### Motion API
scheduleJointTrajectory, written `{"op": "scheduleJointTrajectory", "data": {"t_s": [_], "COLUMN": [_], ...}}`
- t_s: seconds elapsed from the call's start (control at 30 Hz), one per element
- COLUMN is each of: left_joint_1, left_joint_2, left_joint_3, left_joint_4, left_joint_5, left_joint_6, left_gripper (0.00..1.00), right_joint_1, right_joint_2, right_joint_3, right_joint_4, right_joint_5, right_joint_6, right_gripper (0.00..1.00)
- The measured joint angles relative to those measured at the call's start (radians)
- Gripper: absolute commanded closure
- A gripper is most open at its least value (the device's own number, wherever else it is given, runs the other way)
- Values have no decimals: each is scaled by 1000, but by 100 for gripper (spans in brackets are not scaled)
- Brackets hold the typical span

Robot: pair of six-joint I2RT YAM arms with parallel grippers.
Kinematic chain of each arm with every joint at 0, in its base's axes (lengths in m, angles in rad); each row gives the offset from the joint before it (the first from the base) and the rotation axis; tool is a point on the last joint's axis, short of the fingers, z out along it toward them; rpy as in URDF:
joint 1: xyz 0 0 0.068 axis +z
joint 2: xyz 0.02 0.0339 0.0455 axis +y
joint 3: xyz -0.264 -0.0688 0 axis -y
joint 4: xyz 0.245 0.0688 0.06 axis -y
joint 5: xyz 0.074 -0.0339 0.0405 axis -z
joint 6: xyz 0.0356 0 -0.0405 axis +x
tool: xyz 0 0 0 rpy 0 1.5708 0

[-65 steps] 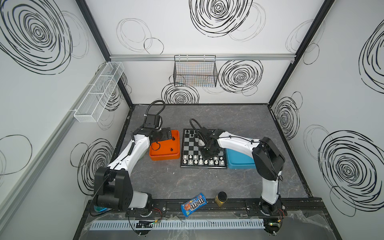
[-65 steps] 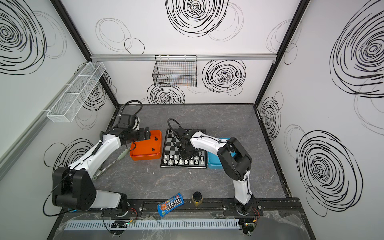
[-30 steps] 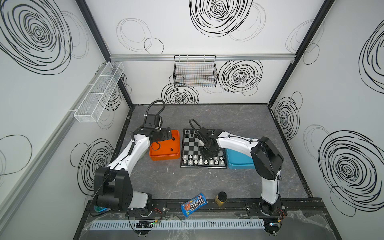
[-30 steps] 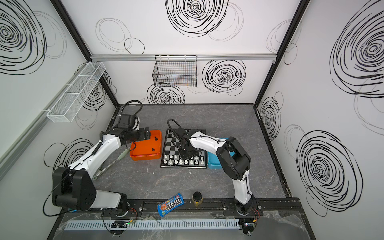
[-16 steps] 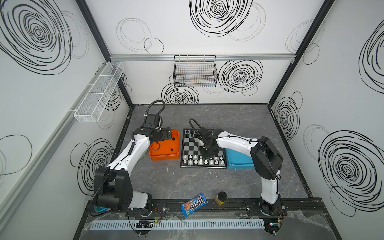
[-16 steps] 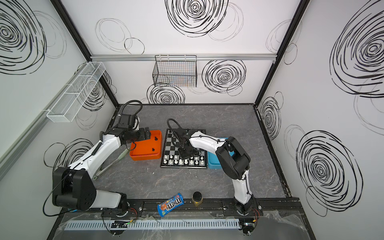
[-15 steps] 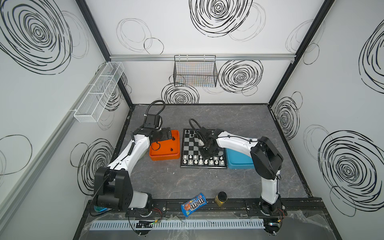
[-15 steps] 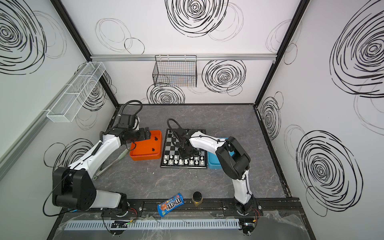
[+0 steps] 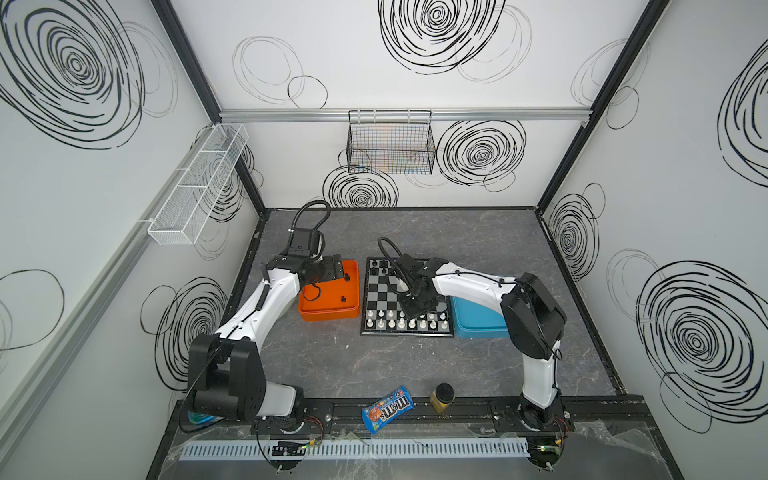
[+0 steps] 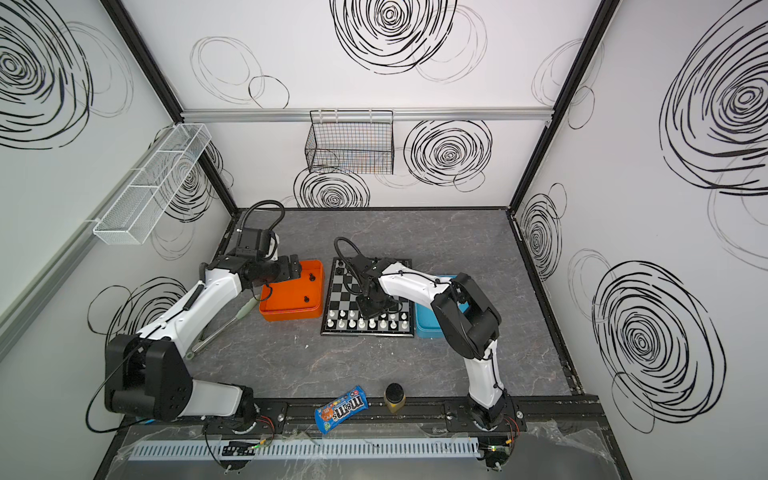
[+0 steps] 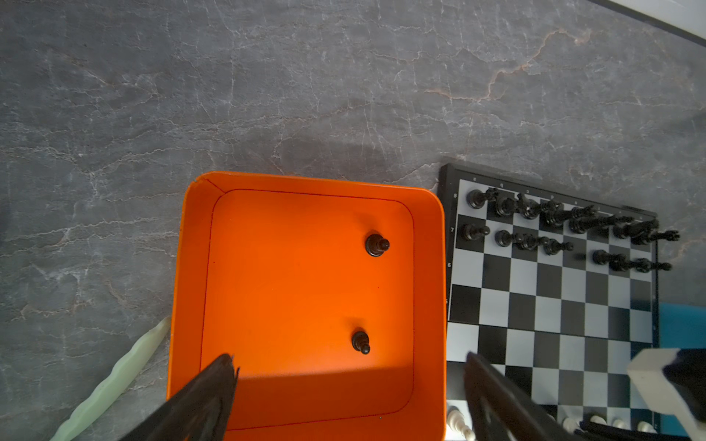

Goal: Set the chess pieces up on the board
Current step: 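Lower the white pawn toward an empty square in the nearest rows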

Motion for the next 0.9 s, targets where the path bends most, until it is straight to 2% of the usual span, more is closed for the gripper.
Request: {"op": "scheduleJointTrajectory", "data": {"t_s": [0.37,0.73,0.9], "left_joint_1": [0,0,0], "left_joint_2": [0,0,0], "left_joint_3": [0,0,0], "left_joint_4": [1,1,2], "left_joint_5": [0,0,0], "left_joint_6": [0,0,0], "left_gripper": [4,4,4], "right_joint_1": [-6,-6,-7], "right_joint_2": [0,0,0], "right_joint_3": [-1,0,0], "right_joint_4": [-1,-2,-2], "right_joint_5": [15,24,19], "right_joint_6": [3,4,4], "right_gripper": [80,80,85]}}
